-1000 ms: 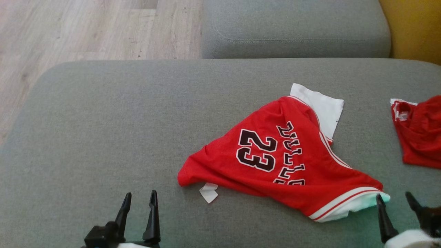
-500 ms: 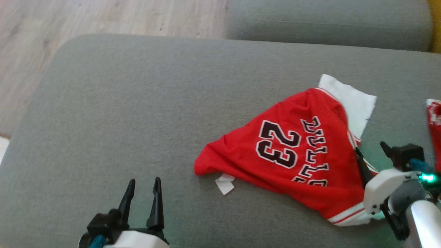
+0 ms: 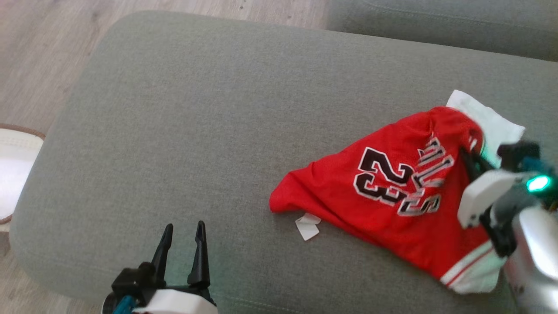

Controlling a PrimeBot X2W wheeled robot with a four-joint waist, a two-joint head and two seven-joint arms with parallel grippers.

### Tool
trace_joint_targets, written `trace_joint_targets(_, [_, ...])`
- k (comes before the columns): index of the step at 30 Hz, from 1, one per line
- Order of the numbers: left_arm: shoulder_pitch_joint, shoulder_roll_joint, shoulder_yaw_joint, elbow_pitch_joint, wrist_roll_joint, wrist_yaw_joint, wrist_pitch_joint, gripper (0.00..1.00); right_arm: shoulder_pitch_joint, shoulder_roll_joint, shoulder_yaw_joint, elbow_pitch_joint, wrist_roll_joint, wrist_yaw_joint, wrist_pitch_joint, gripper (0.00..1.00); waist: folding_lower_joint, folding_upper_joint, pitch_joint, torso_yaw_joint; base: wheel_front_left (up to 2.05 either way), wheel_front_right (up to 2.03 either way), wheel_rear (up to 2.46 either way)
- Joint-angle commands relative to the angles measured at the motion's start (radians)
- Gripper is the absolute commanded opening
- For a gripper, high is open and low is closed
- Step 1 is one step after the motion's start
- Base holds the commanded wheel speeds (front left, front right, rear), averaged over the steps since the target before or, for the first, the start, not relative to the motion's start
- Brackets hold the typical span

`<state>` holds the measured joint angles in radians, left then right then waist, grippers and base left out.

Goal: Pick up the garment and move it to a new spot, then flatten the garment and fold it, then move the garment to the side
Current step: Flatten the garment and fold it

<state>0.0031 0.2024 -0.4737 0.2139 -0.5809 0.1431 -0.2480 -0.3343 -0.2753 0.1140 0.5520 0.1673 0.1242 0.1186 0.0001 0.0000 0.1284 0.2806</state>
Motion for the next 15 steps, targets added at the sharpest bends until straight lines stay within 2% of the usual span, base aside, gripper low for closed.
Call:
trace_joint_targets(1, [-0.051, -0.002, 0.043, -0.023, 0.008, -0.007, -0.011, 1.0, -0.075, -0.032, 0.003, -0.02, 0.002, 0.007, -0.025, 0.0, -0.0001, 0.0, 0.006, 0.007, 0.0, 0.0, 0.0])
trace_joint_targets(8, [-0.058, -0.015, 0.051, -0.019, 0.014, -0.014, -0.013, 1.0, -0.218, -0.024, -0.056, 0.048, -0.059, 0.007, -0.041, 0.0, -0.0001, 0.0, 0.028, 0.022, 0.0, 0.0, 0.0])
trace_joint_targets(15, [-0.078, -0.033, 0.056, -0.012, 0.026, -0.027, -0.013, 1.0, -0.392, -0.002, -0.127, 0.186, -0.175, 0.007, -0.104, 0.0, -0.0001, 0.0, 0.061, 0.059, 0.0, 0.0, 0.0])
